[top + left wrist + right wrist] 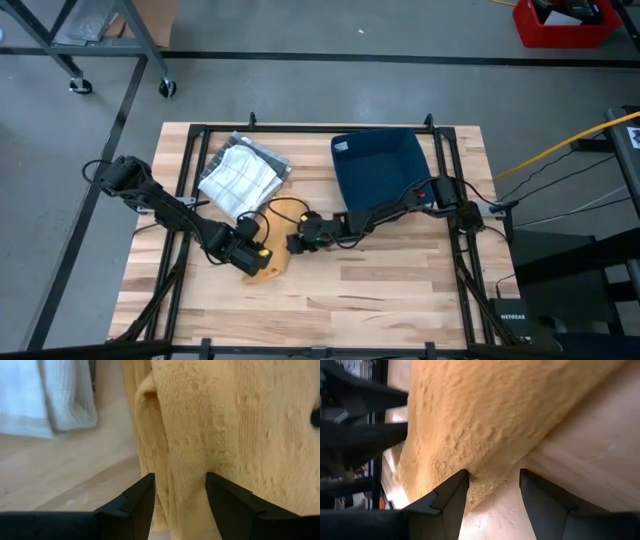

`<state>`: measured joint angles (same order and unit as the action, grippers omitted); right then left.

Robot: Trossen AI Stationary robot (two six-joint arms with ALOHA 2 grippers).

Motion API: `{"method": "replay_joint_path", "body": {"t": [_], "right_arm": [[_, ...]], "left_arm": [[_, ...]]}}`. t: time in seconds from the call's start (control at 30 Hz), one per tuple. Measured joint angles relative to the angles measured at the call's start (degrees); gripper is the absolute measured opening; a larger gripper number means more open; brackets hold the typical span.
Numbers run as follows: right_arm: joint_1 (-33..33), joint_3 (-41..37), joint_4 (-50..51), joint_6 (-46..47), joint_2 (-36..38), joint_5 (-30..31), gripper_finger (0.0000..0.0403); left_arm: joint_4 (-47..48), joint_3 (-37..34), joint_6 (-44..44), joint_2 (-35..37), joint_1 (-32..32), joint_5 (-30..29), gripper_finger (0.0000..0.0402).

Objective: Fold towel
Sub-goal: Stack the yellow towel on top of the white towel

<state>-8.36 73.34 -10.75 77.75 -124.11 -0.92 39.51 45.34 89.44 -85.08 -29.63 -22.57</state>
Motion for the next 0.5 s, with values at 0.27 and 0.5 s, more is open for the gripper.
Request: {"method": "replay_joint_path", "body": {"t": [0.27,0.5], "right_arm": [[0.09,0.0,0.47,5.23,0.0,3.97,0.0186],[0.13,-0.02,0.36,7.44,-0.26,4.9,0.0186]], "left_arm": [[-0.19,0.0,-1.41,0.0,-0.04,1.43,0.0169],[-3.99,0.0,-3.1,0.0,-0.04,1.48,0.0169]]}}
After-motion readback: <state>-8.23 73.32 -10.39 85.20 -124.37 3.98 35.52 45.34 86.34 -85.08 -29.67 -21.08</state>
